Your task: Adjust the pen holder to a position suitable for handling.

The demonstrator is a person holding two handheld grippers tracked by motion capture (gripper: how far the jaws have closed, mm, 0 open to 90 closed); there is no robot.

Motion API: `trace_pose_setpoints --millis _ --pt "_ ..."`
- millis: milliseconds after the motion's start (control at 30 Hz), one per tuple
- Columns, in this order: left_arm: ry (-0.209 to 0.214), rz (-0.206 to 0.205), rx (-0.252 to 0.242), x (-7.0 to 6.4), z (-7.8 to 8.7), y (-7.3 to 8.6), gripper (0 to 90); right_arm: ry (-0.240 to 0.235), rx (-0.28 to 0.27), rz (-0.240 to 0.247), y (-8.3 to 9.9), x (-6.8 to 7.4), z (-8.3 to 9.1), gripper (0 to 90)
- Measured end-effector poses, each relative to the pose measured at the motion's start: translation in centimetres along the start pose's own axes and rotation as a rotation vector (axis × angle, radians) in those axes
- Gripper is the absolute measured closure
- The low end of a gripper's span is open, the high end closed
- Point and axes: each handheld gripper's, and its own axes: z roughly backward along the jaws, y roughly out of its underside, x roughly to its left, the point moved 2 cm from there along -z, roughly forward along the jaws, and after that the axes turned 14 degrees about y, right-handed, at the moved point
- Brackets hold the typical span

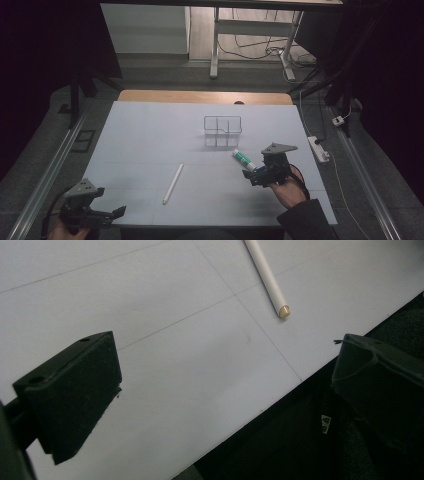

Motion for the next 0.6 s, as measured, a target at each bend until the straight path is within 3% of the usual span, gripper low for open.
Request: trace_pose_setpoints --millis 433,600 --pt "0.002 -0.007 0.018 0.0 -0.2 0.0 0.0 0.070 0.035 0.037 -2.1 -1.0 -3.6 0.0" --pt "0.005 -0.007 0.021 0.0 -0.2 0.0 0.0 0.071 0.045 0.031 -2.6 -1.2 -4.6 0.0"
